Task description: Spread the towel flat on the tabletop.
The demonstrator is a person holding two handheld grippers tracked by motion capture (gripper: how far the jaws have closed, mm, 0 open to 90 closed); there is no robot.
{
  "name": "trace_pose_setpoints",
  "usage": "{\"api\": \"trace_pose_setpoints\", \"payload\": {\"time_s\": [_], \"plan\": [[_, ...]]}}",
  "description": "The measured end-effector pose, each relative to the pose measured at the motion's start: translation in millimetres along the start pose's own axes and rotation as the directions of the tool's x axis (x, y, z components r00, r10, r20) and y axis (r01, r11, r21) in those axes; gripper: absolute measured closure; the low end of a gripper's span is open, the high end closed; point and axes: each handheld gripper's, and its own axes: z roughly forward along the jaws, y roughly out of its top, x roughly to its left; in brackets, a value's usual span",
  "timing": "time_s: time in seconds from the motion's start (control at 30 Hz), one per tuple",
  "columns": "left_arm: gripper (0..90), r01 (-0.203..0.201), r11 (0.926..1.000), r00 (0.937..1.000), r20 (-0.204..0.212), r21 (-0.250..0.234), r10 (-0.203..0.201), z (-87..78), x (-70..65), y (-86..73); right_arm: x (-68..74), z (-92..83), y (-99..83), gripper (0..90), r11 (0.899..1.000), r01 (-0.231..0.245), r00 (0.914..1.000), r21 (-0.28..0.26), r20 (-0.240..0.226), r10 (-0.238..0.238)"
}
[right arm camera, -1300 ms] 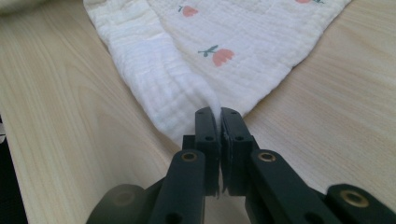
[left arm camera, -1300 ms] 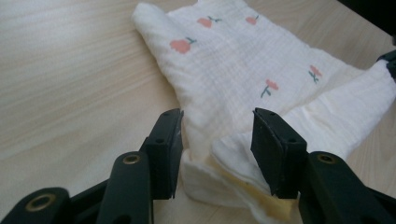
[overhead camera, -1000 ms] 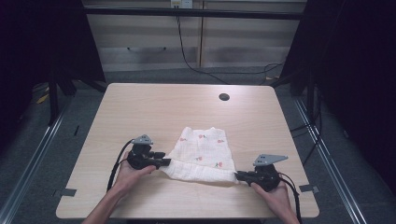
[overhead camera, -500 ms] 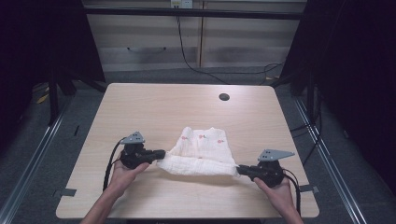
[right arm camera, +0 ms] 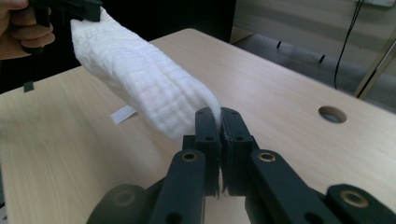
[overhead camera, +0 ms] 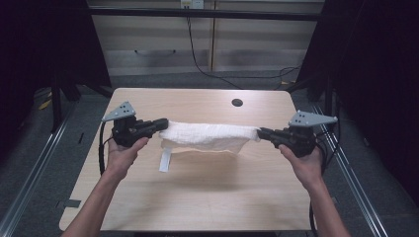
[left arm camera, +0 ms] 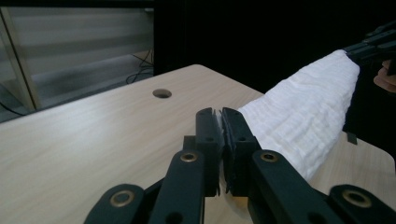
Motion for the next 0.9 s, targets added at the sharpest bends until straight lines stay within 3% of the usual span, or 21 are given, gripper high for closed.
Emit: {"api": "trace_pose_setpoints", "payload": {"time_s": [0.17, 0.33, 0.47, 0.53, 0.6, 0.7, 0.73, 0.77, 0.9], "plan": [[86.2, -0.013, 0.9996, 0.9992, -0.038, -0.024, 0.012, 3.1, 10.6, 19.7, -10.9, 0.6, 23.3, 87.5, 0.999, -0.005, 1.0000, -0.035, -0.002, 0.005], [86.2, -0.007, 0.9996, 0.9967, -0.081, -0.027, 0.005, 14.6, 29.0, 40.6, -32.6, 18.3, 51.5, 87.5, 0.999, -0.027, 0.9995, -0.038, 0.013, 0.028], [86.2, -0.018, 0.9989, 0.9933, -0.115, -0.042, 0.013, 26.5, 45.7, 55.8, -47.7, 32.7, 60.2, 87.5, 0.997, -0.050, 0.9982, -0.058, 0.029, 0.052], [86.1, -0.012, 0.9987, 0.9940, -0.110, -0.050, 0.006, 29.2, 47.7, 55.0, -53.8, 40.4, 55.7, 87.5, 0.995, -0.070, 0.9969, -0.070, 0.031, 0.072], [86.1, -0.013, 0.9994, 0.9922, -0.124, -0.032, 0.008, 36.3, 49.3, 46.3, -55.5, 44.8, 50.6, 87.5, 0.995, -0.078, 0.9963, -0.061, 0.032, 0.080], [85.9, 0.015, 0.9997, 0.9935, -0.114, 0.021, -0.012, 48.1, 51.9, 16.8, -57.2, 61.9, 11.8, 87.5, 0.994, -0.113, 0.9934, 0.004, 0.021, 0.113], [85.9, 0.033, 0.9989, 0.9937, -0.108, 0.035, -0.029, 51.7, 52.8, 4.8, -57.2, 61.9, 11.8, 87.5, 0.994, -0.113, 0.9934, 0.004, 0.021, 0.113], [85.9, 0.052, 0.9975, 0.9933, -0.106, 0.047, -0.047, 54.8, 53.4, -7.5, -55.7, 69.7, -14.0, 87.5, 0.989, -0.142, 0.9899, 0.043, 0.009, 0.141], [85.9, 0.086, 0.9912, 0.9936, -0.082, 0.101, -0.077, 58.9, 46.0, -52.5, -46.8, 78.6, -54.8, 87.5, 0.981, -0.162, 0.9864, 0.105, -0.009, 0.164]]}}
